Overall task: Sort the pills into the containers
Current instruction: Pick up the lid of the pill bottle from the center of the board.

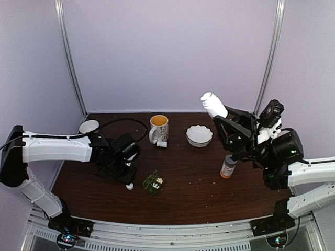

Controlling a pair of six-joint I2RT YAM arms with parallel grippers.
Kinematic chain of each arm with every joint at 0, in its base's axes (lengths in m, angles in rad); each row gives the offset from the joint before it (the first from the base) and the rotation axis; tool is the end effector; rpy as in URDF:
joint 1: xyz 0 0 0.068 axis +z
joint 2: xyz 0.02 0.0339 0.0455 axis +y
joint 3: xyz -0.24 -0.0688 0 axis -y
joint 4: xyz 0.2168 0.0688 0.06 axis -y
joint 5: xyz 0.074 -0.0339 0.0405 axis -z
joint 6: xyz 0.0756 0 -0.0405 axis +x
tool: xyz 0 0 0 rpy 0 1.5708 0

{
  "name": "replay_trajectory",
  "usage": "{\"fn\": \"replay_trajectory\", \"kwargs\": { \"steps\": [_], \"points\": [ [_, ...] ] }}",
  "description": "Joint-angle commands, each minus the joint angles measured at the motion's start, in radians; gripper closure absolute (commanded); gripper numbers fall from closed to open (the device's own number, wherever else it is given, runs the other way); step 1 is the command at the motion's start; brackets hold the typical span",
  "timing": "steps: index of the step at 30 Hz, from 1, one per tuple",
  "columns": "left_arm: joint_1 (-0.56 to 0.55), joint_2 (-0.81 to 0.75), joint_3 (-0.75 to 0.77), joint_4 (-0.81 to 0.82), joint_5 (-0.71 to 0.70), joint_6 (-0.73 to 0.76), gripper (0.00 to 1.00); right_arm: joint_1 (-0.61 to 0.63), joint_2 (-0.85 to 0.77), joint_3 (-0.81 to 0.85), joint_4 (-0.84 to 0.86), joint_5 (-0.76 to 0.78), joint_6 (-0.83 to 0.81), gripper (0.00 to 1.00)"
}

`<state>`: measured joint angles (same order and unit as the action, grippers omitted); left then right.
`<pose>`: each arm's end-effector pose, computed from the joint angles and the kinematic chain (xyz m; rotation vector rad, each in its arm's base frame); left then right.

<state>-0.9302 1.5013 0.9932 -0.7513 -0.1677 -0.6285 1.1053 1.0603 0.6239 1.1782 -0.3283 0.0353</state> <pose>0.1700 -0.2069 0.1585 0.3843 2.7738 -0.1415 0.0823 0.2182 0.3840 -0.7309 0.5859 1.1980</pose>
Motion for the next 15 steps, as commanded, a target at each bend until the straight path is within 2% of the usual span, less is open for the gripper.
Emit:
{"fn": "replay_trajectory", "kwargs": {
  "steps": [1, 5, 15],
  "points": [
    [0.006, 0.059, -0.011, 0.061, 0.035, 0.001, 0.52, 0.002, -0.052, -0.020, -0.007, 0.019, -0.021, 1.00],
    [0.008, 0.115, -0.011, 0.074, 0.042, 0.007, 0.42, 0.003, -0.064, -0.025, -0.040, 0.009, -0.008, 1.00],
    [0.029, 0.171, -0.024, 0.092, 0.061, 0.012, 0.43, 0.002, -0.072, -0.049, -0.054, 0.021, -0.002, 1.00]
  ]
}}
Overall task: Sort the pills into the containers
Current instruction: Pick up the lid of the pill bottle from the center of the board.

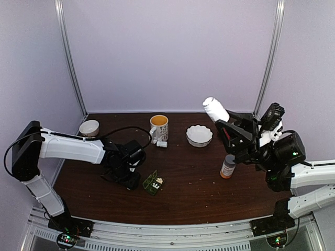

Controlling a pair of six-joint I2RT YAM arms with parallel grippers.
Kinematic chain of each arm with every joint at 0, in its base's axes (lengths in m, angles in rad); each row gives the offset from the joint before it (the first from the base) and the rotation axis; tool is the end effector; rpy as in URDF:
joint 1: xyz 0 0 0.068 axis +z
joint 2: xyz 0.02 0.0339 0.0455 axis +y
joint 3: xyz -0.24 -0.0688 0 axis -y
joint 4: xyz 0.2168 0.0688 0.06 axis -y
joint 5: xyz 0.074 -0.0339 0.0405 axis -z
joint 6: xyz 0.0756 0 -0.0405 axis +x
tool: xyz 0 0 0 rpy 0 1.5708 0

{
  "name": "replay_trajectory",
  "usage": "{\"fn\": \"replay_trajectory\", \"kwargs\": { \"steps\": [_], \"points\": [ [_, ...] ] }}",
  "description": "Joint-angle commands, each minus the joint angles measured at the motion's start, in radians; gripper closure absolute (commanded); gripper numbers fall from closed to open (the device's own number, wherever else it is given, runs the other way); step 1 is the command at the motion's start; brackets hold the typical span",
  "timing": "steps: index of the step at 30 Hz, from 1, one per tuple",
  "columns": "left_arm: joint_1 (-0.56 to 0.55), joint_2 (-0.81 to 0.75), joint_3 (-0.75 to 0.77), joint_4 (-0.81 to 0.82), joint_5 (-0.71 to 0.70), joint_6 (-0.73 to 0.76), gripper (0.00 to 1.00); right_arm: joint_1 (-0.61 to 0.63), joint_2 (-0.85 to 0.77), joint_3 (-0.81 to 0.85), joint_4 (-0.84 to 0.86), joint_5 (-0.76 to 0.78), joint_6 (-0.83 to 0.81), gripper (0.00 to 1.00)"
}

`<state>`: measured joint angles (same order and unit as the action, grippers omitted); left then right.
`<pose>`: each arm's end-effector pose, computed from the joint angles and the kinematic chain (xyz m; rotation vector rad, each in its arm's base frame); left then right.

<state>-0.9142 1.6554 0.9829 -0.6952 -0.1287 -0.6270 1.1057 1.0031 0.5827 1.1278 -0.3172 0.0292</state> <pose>0.1770 -0.2137 0.1186 0.3970 2.8786 -0.0719 0.0795 0.2110 0.3769 -0.7402 0.6214 1.1884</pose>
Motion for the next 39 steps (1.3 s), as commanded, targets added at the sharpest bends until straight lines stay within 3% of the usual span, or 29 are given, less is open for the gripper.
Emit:
{"fn": "replay_trajectory", "kwargs": {
  "steps": [1, 19, 27, 39],
  "points": [
    [0.014, 0.020, -0.013, 0.036, 0.024, 0.010, 0.43, 0.002, -0.015, -0.009, -0.008, 0.010, 0.005, 1.00],
    [0.029, 0.034, -0.021, 0.041, 0.041, 0.015, 0.55, 0.003, -0.030, -0.020, -0.033, 0.023, 0.001, 1.00],
    [0.030, 0.035, -0.021, 0.031, 0.028, 0.012, 0.54, 0.002, -0.031, -0.023, -0.027, 0.024, 0.008, 1.00],
    [0.031, 0.053, -0.014, 0.029, 0.018, 0.015, 0.60, 0.002, -0.035, -0.017, -0.034, 0.022, 0.008, 1.00]
  ]
}}
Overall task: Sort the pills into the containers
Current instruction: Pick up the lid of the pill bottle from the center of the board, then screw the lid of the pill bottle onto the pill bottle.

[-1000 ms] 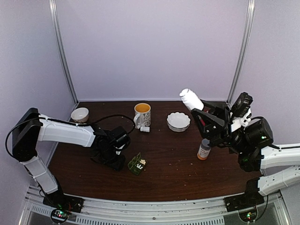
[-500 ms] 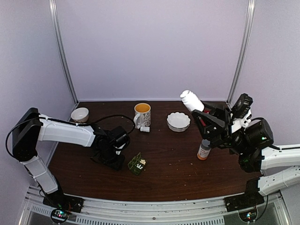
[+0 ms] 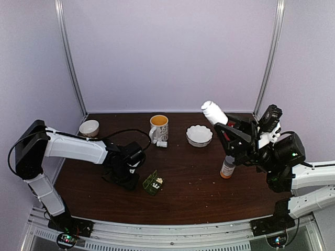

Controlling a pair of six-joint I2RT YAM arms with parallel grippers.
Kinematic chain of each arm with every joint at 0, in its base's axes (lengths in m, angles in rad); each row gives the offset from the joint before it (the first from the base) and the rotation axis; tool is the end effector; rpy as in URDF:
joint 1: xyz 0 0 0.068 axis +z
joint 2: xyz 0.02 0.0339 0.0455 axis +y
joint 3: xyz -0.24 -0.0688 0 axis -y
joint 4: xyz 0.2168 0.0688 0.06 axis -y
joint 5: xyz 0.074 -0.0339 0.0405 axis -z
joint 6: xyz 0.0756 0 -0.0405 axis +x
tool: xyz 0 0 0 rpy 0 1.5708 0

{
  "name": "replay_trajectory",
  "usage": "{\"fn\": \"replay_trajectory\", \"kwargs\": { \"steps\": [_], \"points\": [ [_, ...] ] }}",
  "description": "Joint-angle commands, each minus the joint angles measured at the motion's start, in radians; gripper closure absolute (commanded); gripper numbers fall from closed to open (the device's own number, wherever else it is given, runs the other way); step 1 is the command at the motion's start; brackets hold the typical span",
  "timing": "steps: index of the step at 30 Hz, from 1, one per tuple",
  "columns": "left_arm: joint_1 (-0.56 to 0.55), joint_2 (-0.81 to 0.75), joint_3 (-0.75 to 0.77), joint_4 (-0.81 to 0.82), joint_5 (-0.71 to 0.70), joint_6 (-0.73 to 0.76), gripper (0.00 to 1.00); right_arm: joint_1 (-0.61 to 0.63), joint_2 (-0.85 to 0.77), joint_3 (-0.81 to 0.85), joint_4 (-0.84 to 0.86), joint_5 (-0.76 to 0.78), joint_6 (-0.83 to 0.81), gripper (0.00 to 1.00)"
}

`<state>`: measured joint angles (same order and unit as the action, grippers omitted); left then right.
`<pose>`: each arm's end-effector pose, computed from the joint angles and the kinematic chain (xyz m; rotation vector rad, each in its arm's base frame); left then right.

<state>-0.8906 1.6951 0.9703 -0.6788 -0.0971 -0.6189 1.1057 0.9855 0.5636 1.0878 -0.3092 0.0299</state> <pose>0.1797 -0.2105 0.1057 0.3880 2.9272 -0.0650 0.0802 0.2111 0.3697 -0.7541 0.6649 1.1850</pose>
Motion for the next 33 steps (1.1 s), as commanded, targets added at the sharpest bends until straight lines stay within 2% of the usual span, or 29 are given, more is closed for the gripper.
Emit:
{"fn": "replay_trajectory", "kwargs": {
  "steps": [1, 11, 18, 21, 25, 30, 33],
  "points": [
    [0.006, 0.014, 0.000, 0.011, -0.013, 0.008, 0.62, 0.003, -0.018, 0.003, 0.005, 0.014, 0.006, 1.00],
    [0.007, -0.037, 0.059, -0.082, -0.050, 0.025, 0.70, 0.002, -0.009, 0.007, -0.025, 0.005, 0.000, 1.00],
    [0.007, -0.303, 0.172, -0.149, 0.024, 0.029, 0.72, 0.004, 0.004, -0.031, -0.038, 0.002, -0.001, 1.00],
    [0.006, -0.411, 0.252, -0.146, 0.113, 0.034, 0.72, 0.005, 0.019, -0.032, -0.040, -0.005, 0.002, 1.00],
    [0.006, -0.498, 0.320, -0.081, 0.309, 0.030, 0.71, 0.013, 0.060, -0.005, -0.041, -0.029, 0.007, 1.00],
    [0.006, -0.569, 0.300, 0.142, 0.575, -0.047, 0.71, 0.033, 0.129, 0.043, -0.030, -0.055, 0.007, 1.00],
    [0.005, -0.597, 0.265, 0.296, 0.688, -0.117, 0.71, 0.041, 0.167, 0.074, -0.027, -0.070, 0.007, 1.00]
  ]
}}
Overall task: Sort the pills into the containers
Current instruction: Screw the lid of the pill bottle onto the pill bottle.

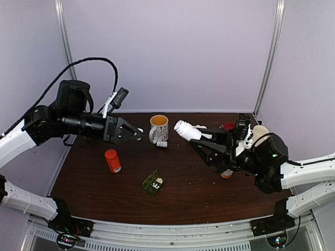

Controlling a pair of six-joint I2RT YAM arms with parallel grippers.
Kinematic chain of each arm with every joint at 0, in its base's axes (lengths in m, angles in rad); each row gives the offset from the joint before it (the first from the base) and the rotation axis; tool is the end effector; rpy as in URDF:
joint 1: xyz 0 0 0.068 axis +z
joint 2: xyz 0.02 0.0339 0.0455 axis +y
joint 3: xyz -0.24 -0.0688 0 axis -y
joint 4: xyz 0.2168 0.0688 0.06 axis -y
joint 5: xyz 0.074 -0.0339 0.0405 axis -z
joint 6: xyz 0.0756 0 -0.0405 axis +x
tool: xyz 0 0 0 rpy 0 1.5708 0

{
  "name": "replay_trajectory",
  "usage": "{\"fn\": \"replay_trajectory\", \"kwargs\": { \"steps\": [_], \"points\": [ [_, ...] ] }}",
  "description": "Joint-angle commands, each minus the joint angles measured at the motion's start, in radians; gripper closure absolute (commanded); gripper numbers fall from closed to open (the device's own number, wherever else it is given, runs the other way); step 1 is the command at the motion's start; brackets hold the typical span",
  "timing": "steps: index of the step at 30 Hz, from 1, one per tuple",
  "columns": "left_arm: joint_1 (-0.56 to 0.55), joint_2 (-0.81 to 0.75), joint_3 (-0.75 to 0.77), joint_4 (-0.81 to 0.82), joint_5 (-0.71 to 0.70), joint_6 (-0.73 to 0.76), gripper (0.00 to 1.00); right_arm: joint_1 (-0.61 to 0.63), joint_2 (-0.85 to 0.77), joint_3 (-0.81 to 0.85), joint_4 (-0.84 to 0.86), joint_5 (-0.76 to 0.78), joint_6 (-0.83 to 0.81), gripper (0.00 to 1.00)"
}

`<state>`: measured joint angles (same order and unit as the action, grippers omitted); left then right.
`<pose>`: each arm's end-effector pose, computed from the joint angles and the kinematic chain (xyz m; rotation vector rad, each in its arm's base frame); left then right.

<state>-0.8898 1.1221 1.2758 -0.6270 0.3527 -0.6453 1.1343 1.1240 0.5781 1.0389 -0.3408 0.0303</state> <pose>0.1371 -0.2106 0.3562 0.5220 2.2216 -1.2540 0.0873 0.2469 0.3374 -0.8810 0.8022 1.2177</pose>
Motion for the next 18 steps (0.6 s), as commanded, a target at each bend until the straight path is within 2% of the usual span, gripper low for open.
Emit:
{"fn": "replay_trajectory", "kwargs": {
  "steps": [1, 7, 18],
  "points": [
    [0.005, -0.030, -0.053, 0.292, 0.266, -0.114, 0.71, 0.016, 0.040, 0.070, 0.021, -0.042, 0.006, 1.00],
    [0.003, -0.045, -0.115, 0.484, 0.367, -0.220, 0.71, 0.033, 0.103, 0.134, 0.021, -0.063, 0.007, 1.00],
    [-0.008, -0.053, -0.154, 0.618, 0.398, -0.295, 0.71, 0.058, 0.172, 0.192, -0.013, -0.066, -0.016, 1.00]
  ]
}}
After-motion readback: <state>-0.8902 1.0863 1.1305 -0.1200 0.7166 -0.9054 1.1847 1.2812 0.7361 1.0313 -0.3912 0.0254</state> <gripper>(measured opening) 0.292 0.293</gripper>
